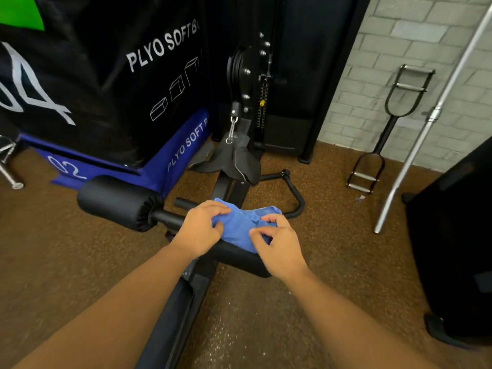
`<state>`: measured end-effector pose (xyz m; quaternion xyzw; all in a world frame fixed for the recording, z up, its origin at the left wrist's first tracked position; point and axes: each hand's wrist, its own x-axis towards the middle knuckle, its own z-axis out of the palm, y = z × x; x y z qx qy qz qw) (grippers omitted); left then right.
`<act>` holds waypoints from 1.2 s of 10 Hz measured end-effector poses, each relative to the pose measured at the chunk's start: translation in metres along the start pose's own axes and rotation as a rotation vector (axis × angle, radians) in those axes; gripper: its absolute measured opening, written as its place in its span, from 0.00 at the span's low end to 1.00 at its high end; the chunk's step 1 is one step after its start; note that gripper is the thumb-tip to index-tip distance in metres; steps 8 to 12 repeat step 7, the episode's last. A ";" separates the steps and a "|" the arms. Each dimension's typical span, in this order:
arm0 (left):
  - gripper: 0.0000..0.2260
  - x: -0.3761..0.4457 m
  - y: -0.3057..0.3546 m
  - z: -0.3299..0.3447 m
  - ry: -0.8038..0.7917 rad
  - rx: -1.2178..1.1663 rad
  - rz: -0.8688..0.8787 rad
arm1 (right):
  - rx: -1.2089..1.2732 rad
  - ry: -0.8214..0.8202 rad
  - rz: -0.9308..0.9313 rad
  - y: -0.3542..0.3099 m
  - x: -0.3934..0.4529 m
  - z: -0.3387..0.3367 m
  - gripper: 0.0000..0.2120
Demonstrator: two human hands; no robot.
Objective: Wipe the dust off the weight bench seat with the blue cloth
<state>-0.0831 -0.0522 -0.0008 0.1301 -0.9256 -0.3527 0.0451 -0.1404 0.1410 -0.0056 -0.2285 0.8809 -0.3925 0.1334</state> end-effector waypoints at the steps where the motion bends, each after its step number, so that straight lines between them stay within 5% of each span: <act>1: 0.19 -0.005 -0.003 0.003 0.021 0.252 0.069 | -0.110 0.095 -0.056 0.011 -0.003 0.006 0.09; 3: 0.27 -0.016 -0.003 0.005 -0.002 0.674 0.056 | -0.189 0.004 -0.081 0.022 -0.008 0.000 0.20; 5: 0.30 -0.015 0.011 -0.002 -0.153 0.664 -0.101 | -0.375 -0.251 0.023 0.015 -0.008 -0.012 0.33; 7: 0.29 -0.024 0.071 -0.024 -0.152 0.635 0.039 | -0.407 -0.156 0.003 -0.010 -0.027 -0.069 0.37; 12: 0.29 -0.024 0.071 -0.024 -0.152 0.635 0.039 | -0.407 -0.156 0.003 -0.010 -0.027 -0.069 0.37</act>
